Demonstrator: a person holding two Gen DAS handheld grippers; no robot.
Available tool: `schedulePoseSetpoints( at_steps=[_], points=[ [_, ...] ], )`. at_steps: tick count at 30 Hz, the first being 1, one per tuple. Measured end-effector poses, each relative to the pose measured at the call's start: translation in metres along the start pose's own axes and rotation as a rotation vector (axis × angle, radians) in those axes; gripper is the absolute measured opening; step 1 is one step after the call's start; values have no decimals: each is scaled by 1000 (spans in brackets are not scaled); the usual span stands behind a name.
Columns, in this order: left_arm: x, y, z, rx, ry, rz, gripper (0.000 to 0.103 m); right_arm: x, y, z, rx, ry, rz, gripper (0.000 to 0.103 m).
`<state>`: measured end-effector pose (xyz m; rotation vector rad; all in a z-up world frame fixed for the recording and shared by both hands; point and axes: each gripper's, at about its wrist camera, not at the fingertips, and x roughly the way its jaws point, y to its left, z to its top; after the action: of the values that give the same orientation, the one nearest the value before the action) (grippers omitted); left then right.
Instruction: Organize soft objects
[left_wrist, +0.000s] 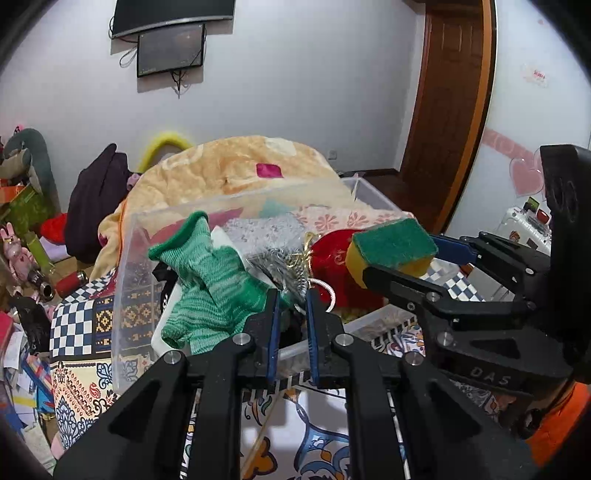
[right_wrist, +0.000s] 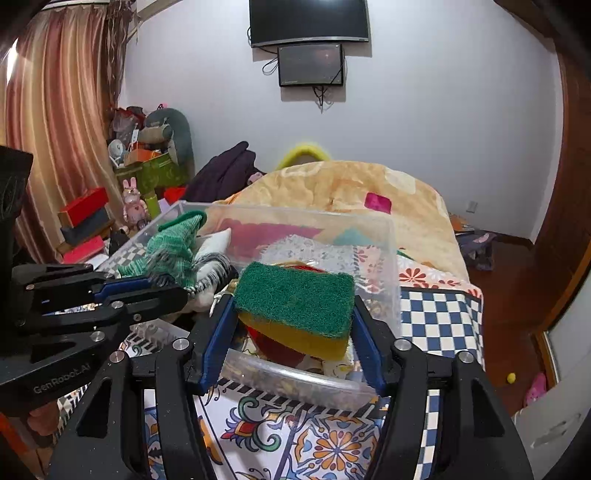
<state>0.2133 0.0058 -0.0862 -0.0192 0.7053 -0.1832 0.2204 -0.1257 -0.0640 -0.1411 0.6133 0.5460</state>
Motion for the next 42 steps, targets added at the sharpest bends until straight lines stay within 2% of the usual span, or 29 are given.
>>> schedulePoseSetpoints(
  at_steps=[4, 13, 16, 20, 23, 27, 29, 32, 34, 38, 40, 42],
  points=[
    [0, 7, -3, -28, -5, -17, 28, 2, -1, -2, 0, 16, -3, 61],
    [-22, 7, -8, -31, -52, -23, 29, -9, -3, 1, 10, 12, 16, 63],
    [-41, 5, -7, -37, -96, -25, 29, -23, -2, 4, 10, -17, 19, 63],
    [-73, 1, -4, -39, -178, 9, 29, -49, 0, 12, 10, -79, 26, 63],
    [-96, 1, 0, -45, -234, 35, 30, -74, 3, 18, 8, -134, 38, 68],
    [-127, 4, 4, -62, -306, 62, 43, -100, 10, 25, -9, -203, 39, 72],
    [-142, 4, 5, -61, -347, 90, 45, -115, 14, 29, -22, -241, 32, 73],
    [-167, -2, 2, -47, -417, 125, 56, -134, 20, 32, -28, -294, 28, 77],
    [-179, -6, 0, -34, -454, 129, 63, -140, 24, 33, -31, -320, 23, 78],
    [-201, -14, -3, -21, -503, 129, 70, -153, 31, 35, -36, -361, 24, 79],
    [-207, -16, -3, -24, -520, 129, 80, -157, 34, 34, -38, -377, 23, 84],
    [-215, -17, -4, -26, -535, 130, 86, -163, 37, 32, -38, -396, 19, 85]
  ],
)
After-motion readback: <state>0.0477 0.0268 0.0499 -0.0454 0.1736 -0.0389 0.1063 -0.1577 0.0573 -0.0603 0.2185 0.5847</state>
